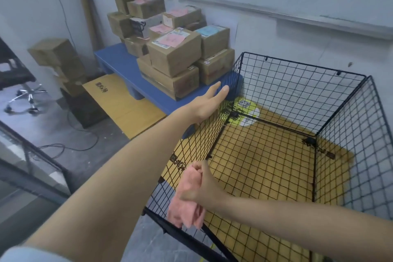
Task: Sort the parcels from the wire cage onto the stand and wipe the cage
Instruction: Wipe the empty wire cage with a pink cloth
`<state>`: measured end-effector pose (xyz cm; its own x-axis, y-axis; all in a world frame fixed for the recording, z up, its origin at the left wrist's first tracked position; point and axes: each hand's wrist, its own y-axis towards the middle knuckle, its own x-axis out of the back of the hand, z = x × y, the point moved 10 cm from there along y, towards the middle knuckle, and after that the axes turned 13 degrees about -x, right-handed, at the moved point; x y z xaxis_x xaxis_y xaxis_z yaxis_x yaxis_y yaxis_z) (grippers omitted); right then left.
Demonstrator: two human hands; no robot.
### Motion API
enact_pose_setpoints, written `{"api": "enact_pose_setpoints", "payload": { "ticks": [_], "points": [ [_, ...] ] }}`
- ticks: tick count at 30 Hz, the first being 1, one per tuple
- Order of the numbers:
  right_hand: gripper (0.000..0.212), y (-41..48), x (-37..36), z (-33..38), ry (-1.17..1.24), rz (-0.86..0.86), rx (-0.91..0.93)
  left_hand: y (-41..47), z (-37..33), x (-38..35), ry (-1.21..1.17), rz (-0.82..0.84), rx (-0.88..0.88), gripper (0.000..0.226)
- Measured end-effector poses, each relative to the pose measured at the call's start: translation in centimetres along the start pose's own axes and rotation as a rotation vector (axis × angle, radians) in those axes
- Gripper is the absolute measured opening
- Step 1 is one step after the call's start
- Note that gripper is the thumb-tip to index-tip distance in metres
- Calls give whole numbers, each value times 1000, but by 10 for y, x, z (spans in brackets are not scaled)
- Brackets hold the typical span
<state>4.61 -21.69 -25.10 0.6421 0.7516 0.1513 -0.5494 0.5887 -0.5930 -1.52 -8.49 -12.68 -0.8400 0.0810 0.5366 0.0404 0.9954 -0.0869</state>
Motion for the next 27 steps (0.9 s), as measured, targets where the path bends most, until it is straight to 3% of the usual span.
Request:
{"api": "enact_pose_setpoints", "payload": {
  "ticks": [8, 17, 27],
  "points": [
    [70, -87, -9, 85, 84, 60, 419, -3, -6, -3, -43, 8, -19, 76],
    [55, -85, -24, 87, -123, -62, 627, -5, -8, -2, -23, 10, -14, 73],
    [49, -58, -36, 53, -184, 7, 547, -9, -9, -1, -4, 25, -15, 69]
  ]
}}
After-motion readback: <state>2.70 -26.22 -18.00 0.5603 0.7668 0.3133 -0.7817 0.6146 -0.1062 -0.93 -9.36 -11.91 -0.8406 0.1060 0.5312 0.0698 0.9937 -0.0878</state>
